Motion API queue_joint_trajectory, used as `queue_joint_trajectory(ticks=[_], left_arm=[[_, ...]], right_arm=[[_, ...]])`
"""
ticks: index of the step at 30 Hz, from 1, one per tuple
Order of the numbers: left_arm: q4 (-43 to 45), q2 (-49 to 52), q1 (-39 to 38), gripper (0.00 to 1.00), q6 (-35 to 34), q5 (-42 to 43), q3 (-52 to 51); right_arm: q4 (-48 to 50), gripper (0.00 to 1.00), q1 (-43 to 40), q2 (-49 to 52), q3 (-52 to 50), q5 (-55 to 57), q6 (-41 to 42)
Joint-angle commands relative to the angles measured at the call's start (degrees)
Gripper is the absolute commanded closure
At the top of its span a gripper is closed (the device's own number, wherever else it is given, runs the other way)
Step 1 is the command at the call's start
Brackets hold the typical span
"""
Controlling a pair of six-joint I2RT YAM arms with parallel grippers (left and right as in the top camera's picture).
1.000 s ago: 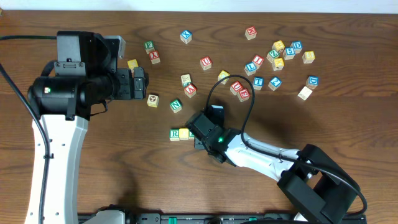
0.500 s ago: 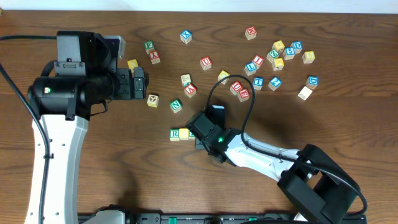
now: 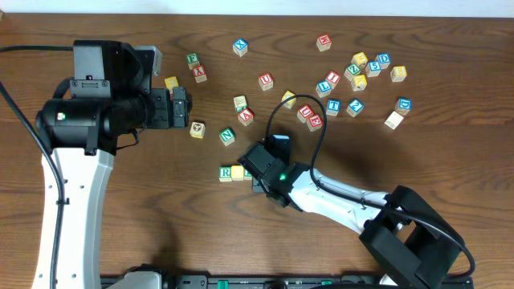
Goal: Spell out ROBOT
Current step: 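Position the held O block beside the B block, adjusting placement, then lower the O block onto the table and open the right gripper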
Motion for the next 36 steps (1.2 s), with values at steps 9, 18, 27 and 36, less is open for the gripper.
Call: queue_joint_trajectory(ticks=[9, 18, 27, 36], left_arm=[[-0.2, 0.0, 0.2, 0.02, 1.0, 0.5, 1.0], [-0.2, 0.0, 0.2, 0.02, 1.0, 0.5, 1.0], [-0.2, 0.0, 0.2, 0.02, 1.0, 0.5, 1.0], [-0.2, 0.0, 0.2, 0.02, 1.0, 0.5, 1.0]], right_arm=[[-0.2, 0.57, 0.3, 0.8, 4.6, 3.0, -3.1], [-0.6, 0.58, -1.6, 0.8, 6.6, 6.0, -5.4], [-5.4, 0.80, -5.8, 0.8, 6.6, 7.5, -5.0], [-14.5, 0.99, -3.8, 0.8, 6.6, 6.2, -0.4]])
